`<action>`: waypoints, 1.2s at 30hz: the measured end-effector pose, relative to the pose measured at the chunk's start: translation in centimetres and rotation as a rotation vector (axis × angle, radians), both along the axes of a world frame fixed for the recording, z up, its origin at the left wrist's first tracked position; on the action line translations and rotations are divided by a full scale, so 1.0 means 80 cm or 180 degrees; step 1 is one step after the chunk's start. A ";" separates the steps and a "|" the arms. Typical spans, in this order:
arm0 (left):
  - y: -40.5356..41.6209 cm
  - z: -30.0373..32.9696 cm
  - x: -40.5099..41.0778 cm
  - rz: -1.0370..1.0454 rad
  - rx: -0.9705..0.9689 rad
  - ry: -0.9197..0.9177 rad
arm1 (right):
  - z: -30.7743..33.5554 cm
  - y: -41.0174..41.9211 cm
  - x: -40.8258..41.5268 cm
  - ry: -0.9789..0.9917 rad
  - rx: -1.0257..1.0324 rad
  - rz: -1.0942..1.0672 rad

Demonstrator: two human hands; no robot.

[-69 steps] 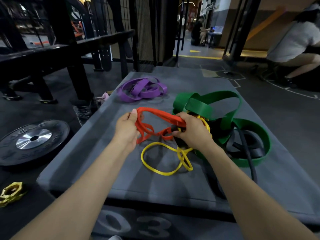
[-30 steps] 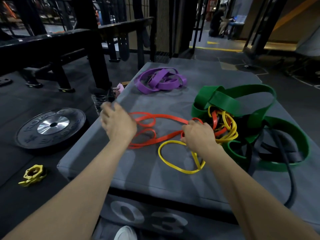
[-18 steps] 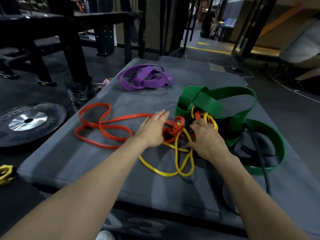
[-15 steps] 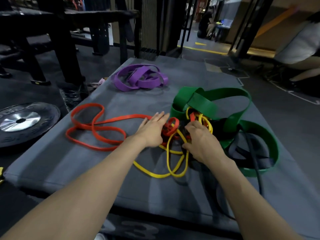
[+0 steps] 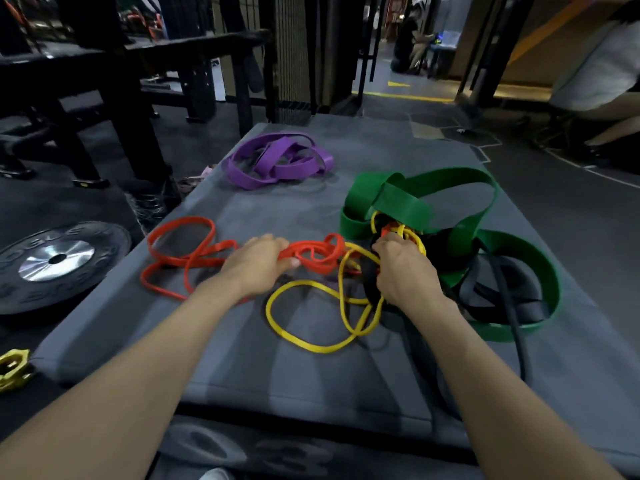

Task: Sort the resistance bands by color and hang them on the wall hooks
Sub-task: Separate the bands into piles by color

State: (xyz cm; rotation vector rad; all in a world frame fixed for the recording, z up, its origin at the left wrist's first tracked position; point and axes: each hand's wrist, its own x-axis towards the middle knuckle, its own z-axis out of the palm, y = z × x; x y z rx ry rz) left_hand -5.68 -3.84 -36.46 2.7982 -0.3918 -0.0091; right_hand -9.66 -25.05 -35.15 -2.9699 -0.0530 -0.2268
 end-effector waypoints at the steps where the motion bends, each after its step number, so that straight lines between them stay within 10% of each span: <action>1: 0.008 0.003 -0.003 -0.0067 -0.0361 -0.0004 | 0.001 0.003 0.000 -0.0017 -0.0028 0.0000; 11: 0.035 0.030 -0.018 0.0056 -0.2636 -0.0255 | 0.029 0.033 0.003 -0.0198 -0.0016 -0.0058; 17: 0.012 0.053 -0.027 -0.0341 -0.2979 -0.0637 | 0.048 0.070 0.008 -0.0610 0.0389 0.0421; 26: 0.037 0.093 -0.015 -0.0268 -0.5833 -0.0568 | 0.022 0.018 0.011 -0.0686 -0.0534 -0.0270; 31: 0.015 0.067 -0.012 0.0772 -0.4672 -0.0439 | 0.023 0.003 0.008 -0.0684 -0.0600 -0.0661; 36: -0.004 0.080 -0.015 0.0455 -0.4794 -0.0435 | 0.015 0.027 0.016 -0.0726 -0.0441 0.0069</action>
